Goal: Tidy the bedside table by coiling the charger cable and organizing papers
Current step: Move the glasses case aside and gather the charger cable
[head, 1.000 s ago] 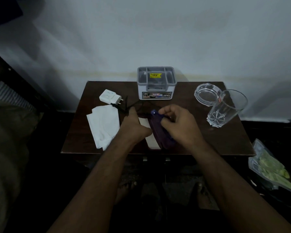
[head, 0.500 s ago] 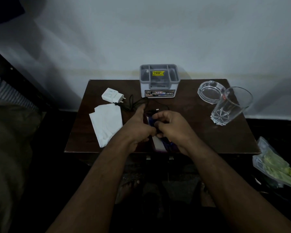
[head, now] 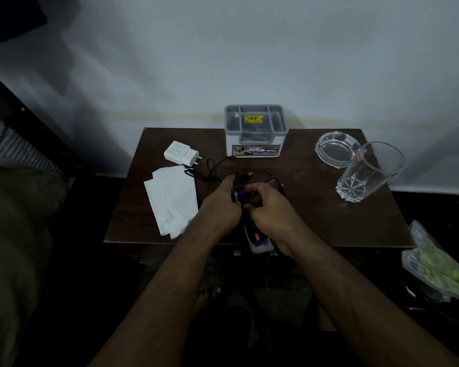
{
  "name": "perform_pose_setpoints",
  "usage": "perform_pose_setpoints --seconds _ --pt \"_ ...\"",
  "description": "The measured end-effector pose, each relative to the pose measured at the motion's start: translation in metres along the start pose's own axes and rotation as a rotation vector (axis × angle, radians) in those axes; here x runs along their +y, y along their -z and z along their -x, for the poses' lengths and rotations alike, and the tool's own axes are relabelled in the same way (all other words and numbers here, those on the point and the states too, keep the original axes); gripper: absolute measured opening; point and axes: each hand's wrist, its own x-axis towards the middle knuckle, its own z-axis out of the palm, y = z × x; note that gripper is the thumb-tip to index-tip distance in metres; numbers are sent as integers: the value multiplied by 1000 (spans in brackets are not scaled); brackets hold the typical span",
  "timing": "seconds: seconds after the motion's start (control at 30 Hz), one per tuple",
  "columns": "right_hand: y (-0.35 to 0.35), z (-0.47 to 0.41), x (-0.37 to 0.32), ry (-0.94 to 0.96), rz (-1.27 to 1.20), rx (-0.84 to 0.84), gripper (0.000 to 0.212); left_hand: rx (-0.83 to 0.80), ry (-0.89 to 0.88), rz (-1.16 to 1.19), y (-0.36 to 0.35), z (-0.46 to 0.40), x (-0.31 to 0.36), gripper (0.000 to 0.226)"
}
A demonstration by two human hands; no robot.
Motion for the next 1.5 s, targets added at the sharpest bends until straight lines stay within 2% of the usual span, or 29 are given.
perform_pose_setpoints --seconds 0.07,0.23,0.33,0.43,0.5,0.57,0.63,0.73,0.87,0.97,1.1,1.13,1.2,1.37,1.5 --pt "1 1 -2 29 50 24 40 -3 -14 -25 0 0 1 67" --pt "6 5 -6 150 311 71 35 -65 29 -24 0 3 3 63" --pt "14 6 -8 271 450 194 27 -69 36 -1 -1 3 3 55" --pt "31 7 -7 222 648 331 28 -67 80 72 -3 2 4 48" --pt "40 8 -4 69 755 297 36 -60 89 96 -4 3 6 50" --pt "43 9 -1 -17 722 210 39 -51 79 91 -4 3 7 50" --pt "43 10 0 18 655 199 34 -41 89 119 -5 4 9 46" --pt "45 12 -2 153 507 278 25 -49 171 256 -7 4 14 49" --pt "38 12 -1 270 438 150 21 -74 256 444 -11 4 21 55" --pt "34 11 0 292 529 7 38 -62 261 502 -11 1 20 51" --pt "34 12 3 212 693 -249 93 -42 221 424 -13 -2 15 42" --pt "34 12 5 214 769 -257 98 -45 221 392 -13 -3 14 44" --pt "34 11 6 274 872 -197 89 -50 231 345 -14 -3 13 49" --pt "42 15 4 434 856 -114 68 -49 239 323 -15 -4 14 48" --pt "42 14 3 487 883 -97 75 -20 246 339 -13 -6 15 50"
